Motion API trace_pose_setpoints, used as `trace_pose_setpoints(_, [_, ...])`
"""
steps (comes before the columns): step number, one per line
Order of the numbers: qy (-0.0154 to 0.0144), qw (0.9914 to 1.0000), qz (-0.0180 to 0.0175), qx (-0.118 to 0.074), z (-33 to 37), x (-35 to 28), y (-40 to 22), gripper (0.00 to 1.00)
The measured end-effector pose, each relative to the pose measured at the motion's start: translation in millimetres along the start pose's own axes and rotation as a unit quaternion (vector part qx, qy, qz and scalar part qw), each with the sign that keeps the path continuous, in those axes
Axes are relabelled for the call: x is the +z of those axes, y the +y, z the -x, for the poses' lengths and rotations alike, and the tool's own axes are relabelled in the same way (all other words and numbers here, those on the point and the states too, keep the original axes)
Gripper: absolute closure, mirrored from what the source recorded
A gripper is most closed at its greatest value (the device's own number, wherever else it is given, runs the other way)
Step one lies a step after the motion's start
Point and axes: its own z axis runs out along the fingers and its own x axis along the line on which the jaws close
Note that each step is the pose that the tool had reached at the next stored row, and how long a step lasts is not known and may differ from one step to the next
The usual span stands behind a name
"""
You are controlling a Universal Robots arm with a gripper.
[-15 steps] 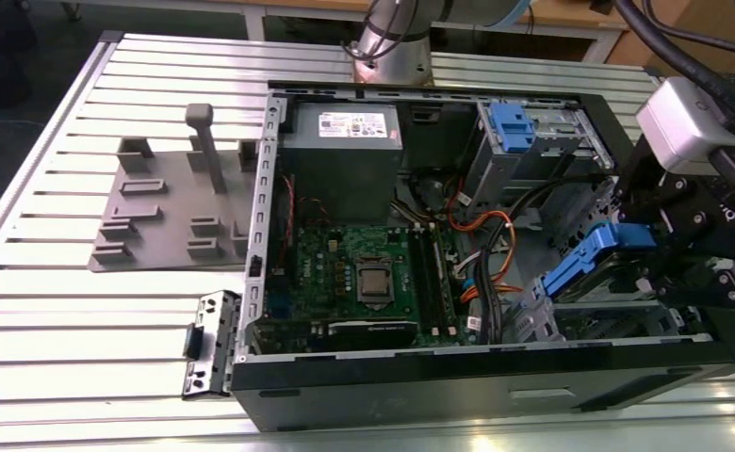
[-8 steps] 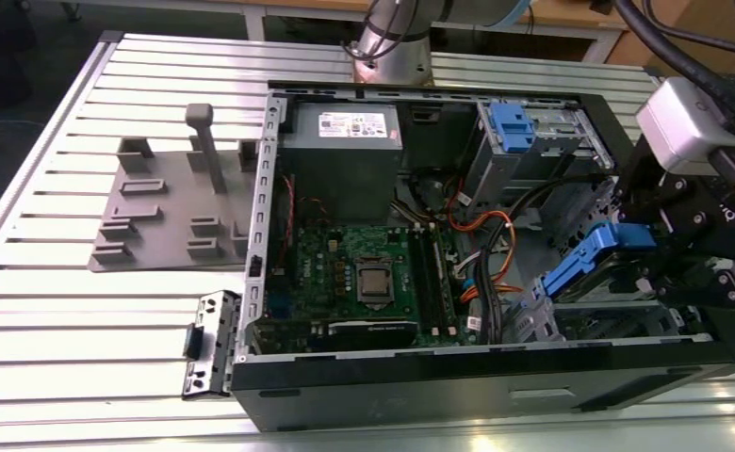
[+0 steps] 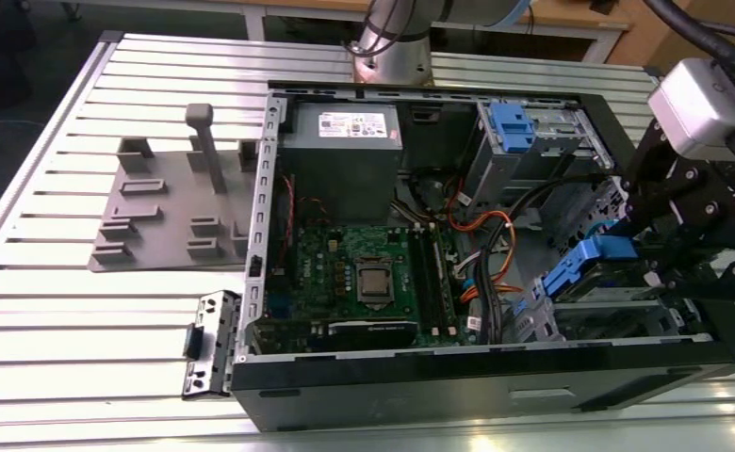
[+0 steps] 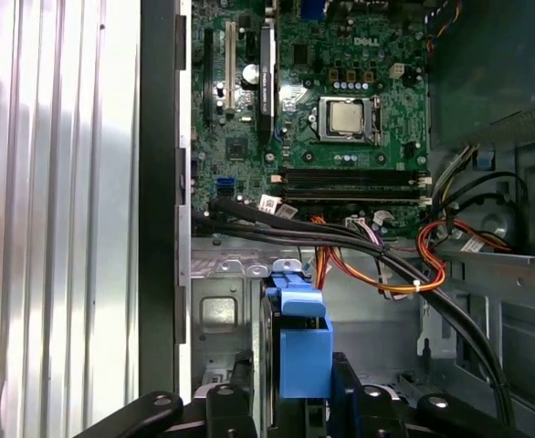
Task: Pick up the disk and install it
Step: 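Insert the disk into the insertion slot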
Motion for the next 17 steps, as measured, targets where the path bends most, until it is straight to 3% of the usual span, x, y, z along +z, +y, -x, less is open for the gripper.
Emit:
trace_pose_setpoints(5, [-0.0001, 1.0, 0.0, 0.0, 0.1, -1.2, 0.0, 0.56])
trace_pose_setpoints(8, [-0.0002, 1.0, 0.0, 0.0, 0.9, -9.9, 0.4, 0.56])
trace_pose_setpoints(11, [-0.0003, 1.0, 0.0, 0.0, 1.2, -12.6, 0.5, 0.56])
trace_pose_setpoints(15, [-0.0001, 1.0, 0.0, 0.0, 2.2, -23.1, 0.9, 0.56])
trace_pose_setpoints(17, [-0.0003, 1.0, 0.0, 0.0, 2.2, -23.4, 0.9, 0.56])
